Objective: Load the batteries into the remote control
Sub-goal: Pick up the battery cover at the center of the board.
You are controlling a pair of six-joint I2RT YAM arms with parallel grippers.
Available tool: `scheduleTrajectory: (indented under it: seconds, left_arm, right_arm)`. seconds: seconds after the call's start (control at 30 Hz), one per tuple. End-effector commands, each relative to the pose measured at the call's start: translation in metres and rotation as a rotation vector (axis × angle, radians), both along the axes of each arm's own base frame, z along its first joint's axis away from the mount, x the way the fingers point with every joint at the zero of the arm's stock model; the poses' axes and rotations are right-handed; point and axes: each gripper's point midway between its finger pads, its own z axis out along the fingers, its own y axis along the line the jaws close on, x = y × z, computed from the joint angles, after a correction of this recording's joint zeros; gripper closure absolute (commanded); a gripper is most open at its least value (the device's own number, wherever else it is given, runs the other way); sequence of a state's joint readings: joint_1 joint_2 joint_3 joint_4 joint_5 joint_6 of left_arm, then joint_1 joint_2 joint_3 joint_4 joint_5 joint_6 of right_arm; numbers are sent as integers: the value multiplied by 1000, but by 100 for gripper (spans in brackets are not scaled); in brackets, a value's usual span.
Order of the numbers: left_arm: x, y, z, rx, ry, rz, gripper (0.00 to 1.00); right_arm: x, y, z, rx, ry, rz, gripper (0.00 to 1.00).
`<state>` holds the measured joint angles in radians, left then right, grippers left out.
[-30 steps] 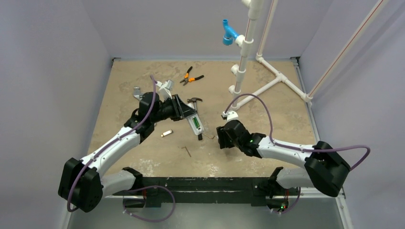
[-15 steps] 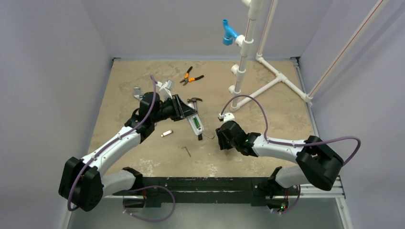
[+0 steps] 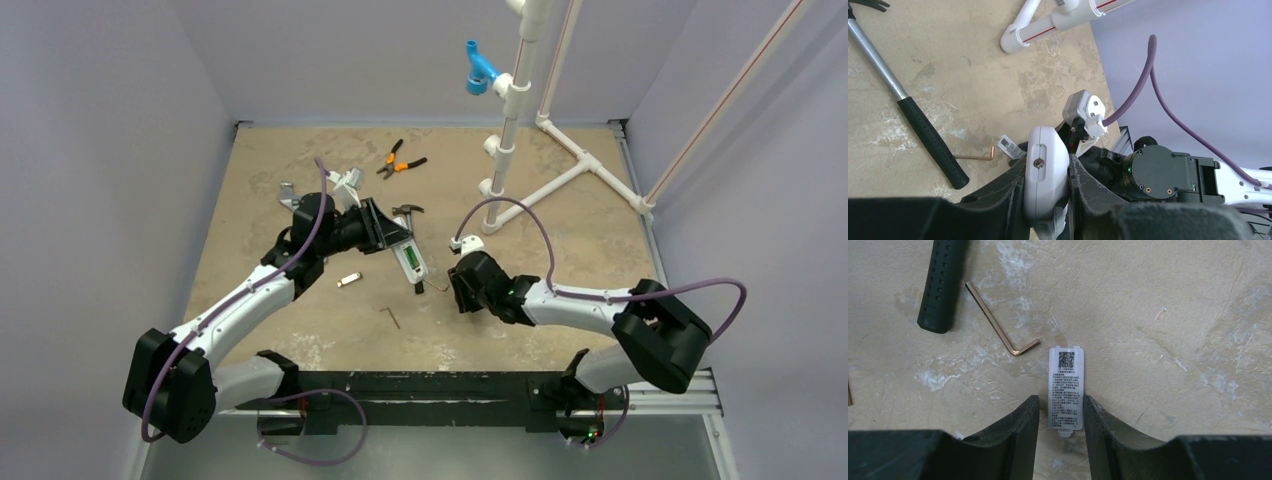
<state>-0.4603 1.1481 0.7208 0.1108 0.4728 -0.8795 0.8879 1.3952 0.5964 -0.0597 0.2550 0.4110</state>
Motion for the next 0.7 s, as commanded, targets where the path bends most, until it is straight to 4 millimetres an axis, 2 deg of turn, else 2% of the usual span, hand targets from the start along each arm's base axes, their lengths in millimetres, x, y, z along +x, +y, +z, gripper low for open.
scheduleTrajectory:
  seconds: [0.0,0.67]
  left_arm:
    - [3,-3,18,-43,-52,-10,100]
    - [3,-4,19,-45,-51,-18,100]
  right_arm:
    - [4,11,10,0,-19,35,64]
    - [-2,8,-4,-117,28,65,65]
